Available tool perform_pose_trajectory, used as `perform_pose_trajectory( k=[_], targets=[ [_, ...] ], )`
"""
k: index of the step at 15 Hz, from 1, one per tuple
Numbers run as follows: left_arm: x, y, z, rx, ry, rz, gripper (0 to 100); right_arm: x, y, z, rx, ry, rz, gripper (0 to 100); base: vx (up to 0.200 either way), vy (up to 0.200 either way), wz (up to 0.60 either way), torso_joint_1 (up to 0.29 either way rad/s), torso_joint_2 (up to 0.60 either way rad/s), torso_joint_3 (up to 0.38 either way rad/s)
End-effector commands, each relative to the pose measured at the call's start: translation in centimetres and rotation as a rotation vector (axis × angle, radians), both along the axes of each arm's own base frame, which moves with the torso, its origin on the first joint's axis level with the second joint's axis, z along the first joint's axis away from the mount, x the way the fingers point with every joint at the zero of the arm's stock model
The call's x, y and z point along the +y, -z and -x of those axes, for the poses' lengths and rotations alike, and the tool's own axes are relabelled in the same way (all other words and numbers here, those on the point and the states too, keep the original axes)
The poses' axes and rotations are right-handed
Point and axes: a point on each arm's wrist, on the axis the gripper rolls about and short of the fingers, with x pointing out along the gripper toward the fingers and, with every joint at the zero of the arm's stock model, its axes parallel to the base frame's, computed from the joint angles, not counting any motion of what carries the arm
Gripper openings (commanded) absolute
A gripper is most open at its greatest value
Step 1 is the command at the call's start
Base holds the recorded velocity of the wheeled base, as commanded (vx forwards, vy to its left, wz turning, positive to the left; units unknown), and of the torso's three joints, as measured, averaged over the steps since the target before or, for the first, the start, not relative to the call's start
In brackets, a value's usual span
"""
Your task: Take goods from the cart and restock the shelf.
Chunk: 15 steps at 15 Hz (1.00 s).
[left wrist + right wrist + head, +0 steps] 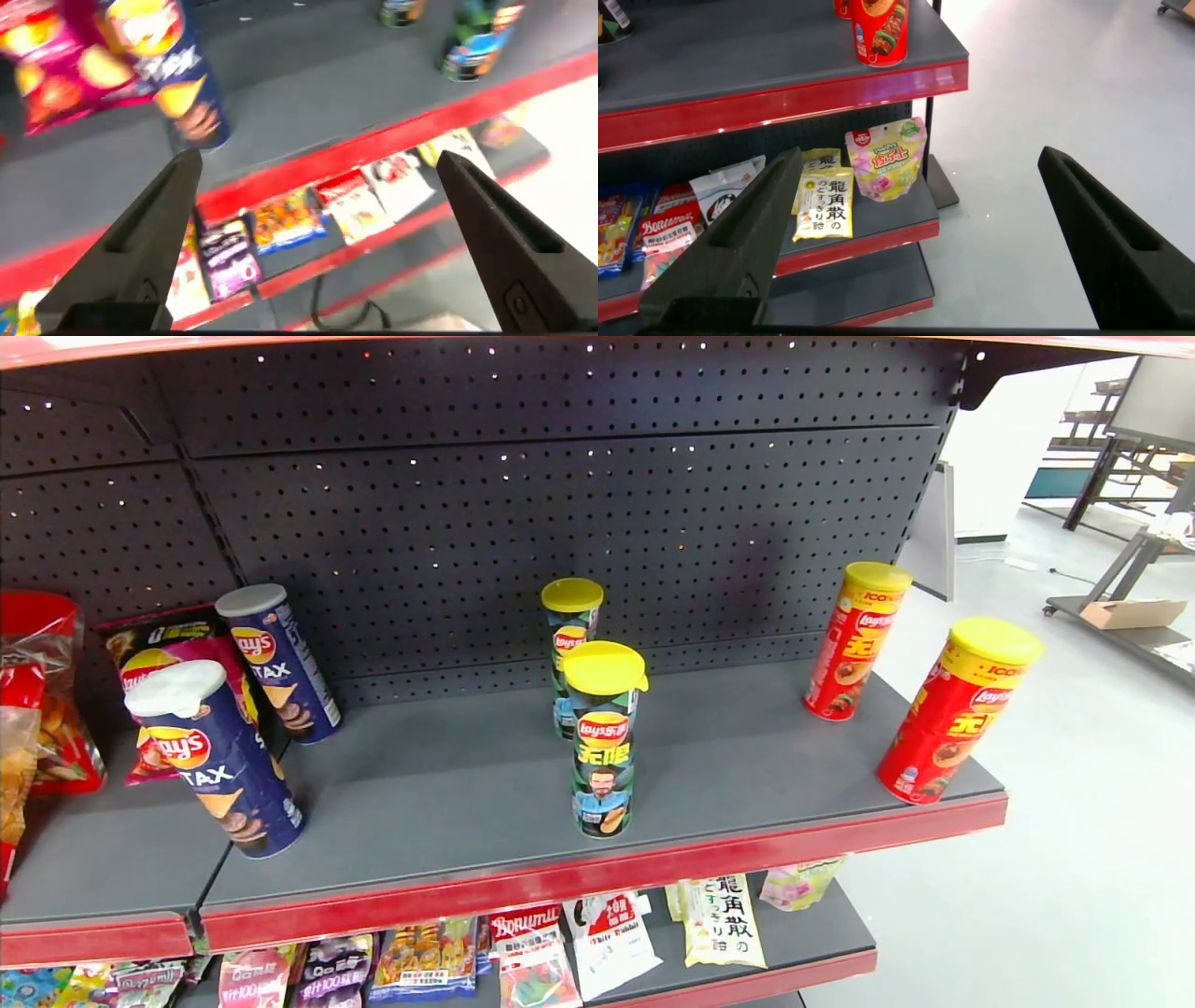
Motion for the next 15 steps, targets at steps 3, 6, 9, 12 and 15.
perform_pose_trajectory(
  k=[3, 6, 9, 12, 15],
  targets=[
    [0.0, 4.4, 2.8, -0.134, -0.048, 0.016, 100, 0.0, 0.0, 0.0, 0.001, 0.0, 0.0, 100, 0.0, 0.0, 0.0, 0.0, 0.0, 0.0],
    [0.2, 6.3, 2.2, -0.151, -0.109, 0.105, 100, 0.0, 0.0, 0.0, 0.001, 0.0, 0.0, 100, 0.0, 0.0, 0.0, 0.0, 0.0, 0.0],
    [0.3, 6.8, 1.9, -0.162, -0.135, 0.07, 100, 0.0, 0.0, 0.0, 0.001, 0.0, 0.0, 100, 0.0, 0.0, 0.0, 0.0, 0.0, 0.0],
    [0.3, 6.8, 1.9, -0.16, -0.135, 0.074, 100, 0.0, 0.0, 0.0, 0.003, -0.002, 0.003, 100, 0.0, 0.0, 0.0, 0.0, 0.0, 0.0],
    [0.3, 6.8, 1.9, -0.16, -0.135, 0.074, 100, 0.0, 0.0, 0.0, 0.001, 0.0, 0.0, 100, 0.0, 0.0, 0.0, 0.0, 0.0, 0.0]
  ],
)
